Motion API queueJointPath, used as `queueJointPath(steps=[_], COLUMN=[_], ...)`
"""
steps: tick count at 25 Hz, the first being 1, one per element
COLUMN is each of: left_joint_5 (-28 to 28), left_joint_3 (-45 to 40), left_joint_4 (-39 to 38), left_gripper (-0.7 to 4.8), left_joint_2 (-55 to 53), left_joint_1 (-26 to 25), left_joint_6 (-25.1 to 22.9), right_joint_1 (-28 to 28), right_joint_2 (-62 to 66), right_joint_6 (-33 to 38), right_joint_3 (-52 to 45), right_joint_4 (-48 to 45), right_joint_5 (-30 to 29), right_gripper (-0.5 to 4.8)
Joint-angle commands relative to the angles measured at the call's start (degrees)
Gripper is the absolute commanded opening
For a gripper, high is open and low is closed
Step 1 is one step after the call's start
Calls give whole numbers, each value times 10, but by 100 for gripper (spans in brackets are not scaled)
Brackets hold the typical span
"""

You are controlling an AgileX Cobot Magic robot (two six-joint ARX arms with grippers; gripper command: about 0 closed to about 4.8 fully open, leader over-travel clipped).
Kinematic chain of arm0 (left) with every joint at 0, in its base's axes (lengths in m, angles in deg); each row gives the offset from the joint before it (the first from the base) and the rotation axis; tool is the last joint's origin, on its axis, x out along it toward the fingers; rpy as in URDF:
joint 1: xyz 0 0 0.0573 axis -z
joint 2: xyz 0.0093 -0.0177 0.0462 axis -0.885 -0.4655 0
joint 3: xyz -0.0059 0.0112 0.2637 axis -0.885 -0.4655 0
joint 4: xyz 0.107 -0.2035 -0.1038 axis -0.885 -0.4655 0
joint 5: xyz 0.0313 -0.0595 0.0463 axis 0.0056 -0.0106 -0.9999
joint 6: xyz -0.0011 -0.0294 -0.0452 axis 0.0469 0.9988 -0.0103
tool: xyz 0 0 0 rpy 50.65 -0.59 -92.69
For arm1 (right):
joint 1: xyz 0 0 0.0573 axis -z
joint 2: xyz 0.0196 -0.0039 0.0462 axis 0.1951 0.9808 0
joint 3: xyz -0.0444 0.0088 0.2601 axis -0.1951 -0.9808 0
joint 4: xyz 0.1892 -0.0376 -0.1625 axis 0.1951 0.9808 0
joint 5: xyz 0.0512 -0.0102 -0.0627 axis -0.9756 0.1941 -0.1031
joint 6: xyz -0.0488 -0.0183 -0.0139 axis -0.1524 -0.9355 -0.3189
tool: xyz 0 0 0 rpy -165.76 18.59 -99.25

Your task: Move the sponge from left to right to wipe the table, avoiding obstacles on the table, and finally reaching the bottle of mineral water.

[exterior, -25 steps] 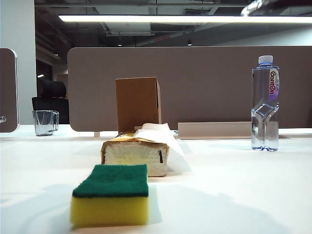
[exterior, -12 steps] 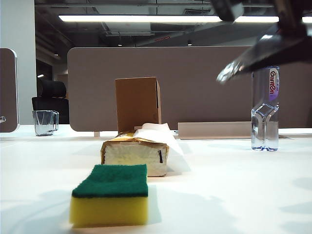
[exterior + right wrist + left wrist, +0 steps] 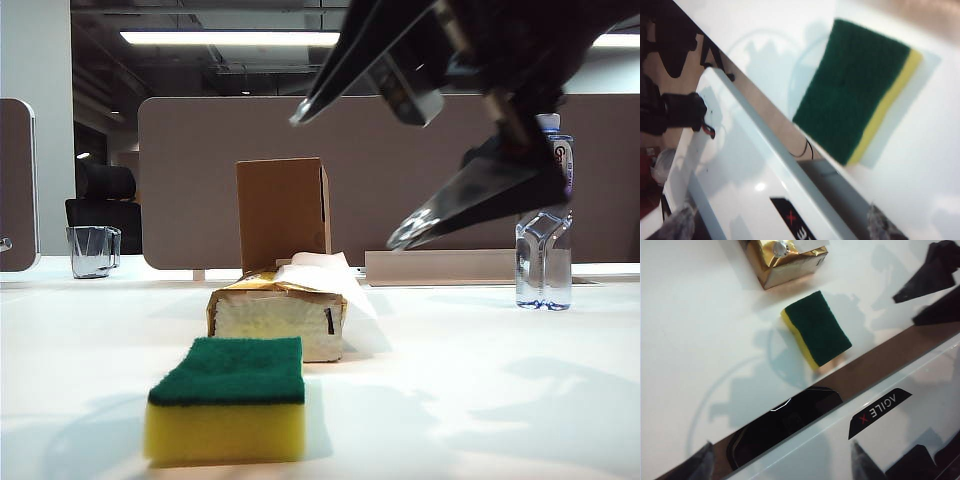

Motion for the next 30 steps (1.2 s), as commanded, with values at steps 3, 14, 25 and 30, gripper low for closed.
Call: queueJointPath(steps=[3, 14, 25, 30], left_joint_5=[11, 24, 47, 47], left_joint_3=[3, 3, 3, 3], left_joint_4=[5, 4, 4, 3], left_gripper=[350, 350, 350, 350], left_joint_2=[3, 10, 10, 10], left_joint_1=[0, 0, 0, 0], left_joint_6=[1, 3, 3, 3], right_joint_1=[-36, -59, -59, -62], right_joint_2=[72, 166, 204, 221], right_joint_6=[14, 39, 46, 71], right_joint_3=[2, 2, 2, 2], right_joint_4=[-47, -125, -165, -188], right_joint_5=[24, 50, 87, 99], right_gripper=[479, 479, 479, 479])
